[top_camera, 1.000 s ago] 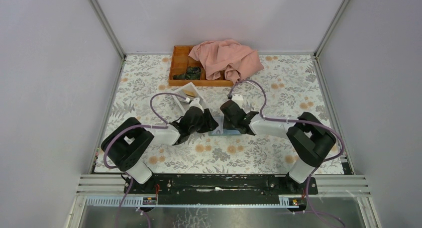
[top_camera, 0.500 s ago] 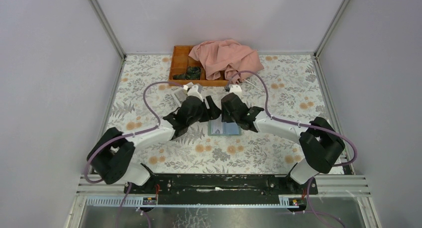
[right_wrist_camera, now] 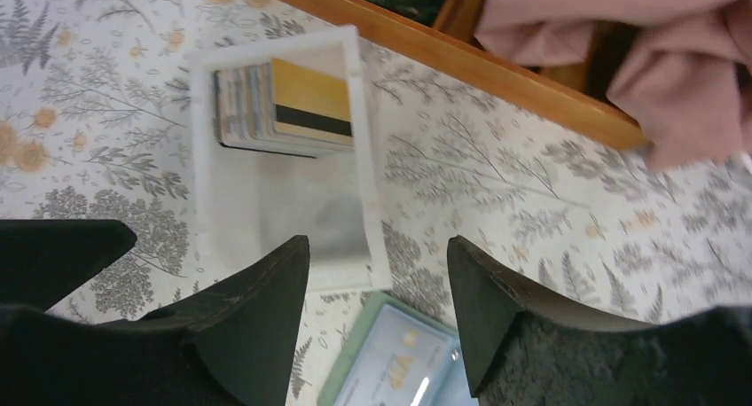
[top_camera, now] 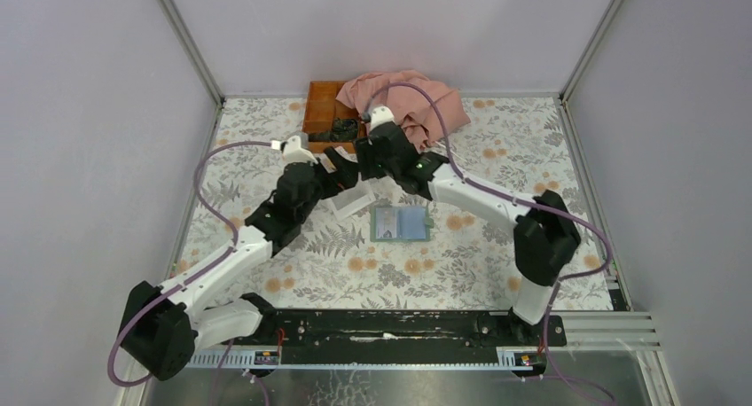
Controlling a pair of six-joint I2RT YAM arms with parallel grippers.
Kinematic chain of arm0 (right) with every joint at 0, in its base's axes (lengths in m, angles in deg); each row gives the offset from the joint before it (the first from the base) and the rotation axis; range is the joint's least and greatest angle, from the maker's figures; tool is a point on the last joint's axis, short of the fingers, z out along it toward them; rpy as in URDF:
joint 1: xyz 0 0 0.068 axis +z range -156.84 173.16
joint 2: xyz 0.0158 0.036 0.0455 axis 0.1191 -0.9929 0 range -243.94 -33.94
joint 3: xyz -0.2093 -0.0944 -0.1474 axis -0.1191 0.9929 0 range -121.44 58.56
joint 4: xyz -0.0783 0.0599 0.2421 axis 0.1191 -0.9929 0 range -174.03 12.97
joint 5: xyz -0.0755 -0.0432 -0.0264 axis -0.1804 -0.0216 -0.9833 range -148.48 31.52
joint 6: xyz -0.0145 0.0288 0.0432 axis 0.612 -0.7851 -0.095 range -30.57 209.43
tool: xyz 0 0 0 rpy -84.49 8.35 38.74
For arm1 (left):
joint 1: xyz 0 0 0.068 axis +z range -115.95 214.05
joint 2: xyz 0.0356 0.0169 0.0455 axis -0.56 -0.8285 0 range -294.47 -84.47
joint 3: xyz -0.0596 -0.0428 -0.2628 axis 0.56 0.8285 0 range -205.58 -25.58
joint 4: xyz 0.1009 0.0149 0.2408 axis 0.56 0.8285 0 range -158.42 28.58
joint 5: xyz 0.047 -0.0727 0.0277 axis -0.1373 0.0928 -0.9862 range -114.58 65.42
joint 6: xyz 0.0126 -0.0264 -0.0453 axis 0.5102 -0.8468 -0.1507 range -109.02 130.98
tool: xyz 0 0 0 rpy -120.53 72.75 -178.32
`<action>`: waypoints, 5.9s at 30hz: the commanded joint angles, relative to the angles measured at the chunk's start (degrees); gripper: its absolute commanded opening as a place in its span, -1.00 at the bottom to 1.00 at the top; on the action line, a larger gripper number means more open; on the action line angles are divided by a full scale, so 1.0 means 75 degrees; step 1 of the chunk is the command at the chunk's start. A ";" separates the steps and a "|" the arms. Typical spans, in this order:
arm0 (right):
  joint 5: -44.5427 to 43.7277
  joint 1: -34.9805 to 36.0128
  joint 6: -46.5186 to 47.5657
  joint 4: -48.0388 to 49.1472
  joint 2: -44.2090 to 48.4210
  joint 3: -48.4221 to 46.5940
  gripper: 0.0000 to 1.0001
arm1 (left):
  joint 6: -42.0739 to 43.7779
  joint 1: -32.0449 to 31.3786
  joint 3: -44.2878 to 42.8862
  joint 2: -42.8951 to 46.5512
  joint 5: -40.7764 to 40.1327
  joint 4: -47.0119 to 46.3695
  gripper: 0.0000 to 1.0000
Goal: Put the credit cards into the card holder
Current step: Pick up the credit card from the storage box.
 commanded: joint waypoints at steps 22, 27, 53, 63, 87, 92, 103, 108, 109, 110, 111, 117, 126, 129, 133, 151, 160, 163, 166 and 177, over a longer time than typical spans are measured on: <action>0.1980 0.0076 0.1078 -0.0871 -0.4439 -0.5541 0.20 | -0.1655 0.1849 0.1587 0.1297 0.0916 0.0086 0.86; 0.2028 0.0032 0.1010 -0.1113 -0.4801 -0.5962 0.17 | -0.1703 0.1851 0.1637 0.1457 0.0406 0.0438 0.98; 0.3313 -0.0486 -0.0369 -0.1037 -0.5418 -0.5974 -0.08 | -0.1871 0.1844 0.1957 0.1223 0.0026 0.0298 1.00; 0.3692 -0.0487 -0.0618 -0.0984 -0.5056 -0.5806 -0.27 | -0.1958 0.1850 0.2020 0.1099 0.0136 0.0177 1.00; 0.3658 -0.0347 -0.0708 -0.1104 -0.4411 -0.5553 -0.44 | -0.2110 0.1850 0.2117 0.1120 0.0337 0.0074 1.00; 0.3577 -0.0335 -0.0677 -0.1074 -0.4214 -0.5321 -0.54 | -0.2122 0.1848 0.2143 0.1207 0.0337 0.0101 1.00; 0.1777 -0.0175 0.0253 -0.0897 -0.3245 -0.4274 -0.85 | -0.2175 0.1850 0.2151 0.1250 0.0388 0.0047 1.00; 0.1187 -0.0124 0.0894 0.0137 -0.2755 -0.3123 -1.00 | -0.1919 0.1856 0.2020 0.0967 0.0554 -0.0052 1.00; 0.1125 -0.0118 0.0982 0.0268 -0.2638 -0.2951 -1.00 | -0.1861 0.1851 0.2012 0.0934 0.0623 -0.0131 1.00; 0.1059 -0.0120 0.1040 0.0388 -0.2502 -0.2750 -1.00 | -0.1803 0.1850 0.2006 0.0905 0.0696 -0.0224 1.00; 0.1039 -0.0113 0.1075 0.0534 -0.2295 -0.2470 -1.00 | -0.1751 0.1850 0.2000 0.0875 0.0746 -0.0315 1.00; 0.0907 -0.0112 0.1023 0.1091 -0.0731 -0.0778 -1.00 | -0.1505 0.1850 0.1999 0.0633 0.1382 -0.1047 1.00; 0.1294 -0.0112 -0.0091 0.0621 0.2638 0.1962 -1.00 | -0.1274 0.1809 0.2518 0.0151 0.3351 -0.3175 1.00; 0.1499 -0.0112 -0.0665 0.0612 0.3722 0.3079 -1.00 | -0.1277 0.1617 0.2856 0.0028 0.3880 -0.4074 1.00; 0.1828 -0.0112 -0.1311 0.0781 0.5028 0.4337 -1.00 | -0.1212 0.1313 0.3194 -0.0078 0.4404 -0.5109 1.00; 0.3420 -0.0112 -0.2993 0.0667 0.7407 0.6507 -1.00 | -0.1606 0.0023 0.2808 -0.2190 0.7602 -0.8571 0.94; 0.3915 -0.0113 -0.3259 0.0883 0.7533 0.6771 -1.00 | -0.1553 -0.0256 0.2597 -0.2806 0.8240 -0.8800 0.79; 0.4147 -0.0112 -0.3370 0.0953 0.7571 0.6815 -1.00 | -0.1471 -0.0293 0.2574 -0.2958 0.8325 -0.8760 0.76; 0.4258 -0.0114 -0.3463 0.1064 0.7597 0.6908 -1.00 | -0.1398 -0.0389 0.2512 -0.3123 0.8449 -0.8779 0.69; 0.4512 -0.0132 -0.3382 0.1286 0.7199 0.6834 -1.00 | -0.1477 -0.0565 0.2554 -0.3599 0.8942 -0.9307 0.17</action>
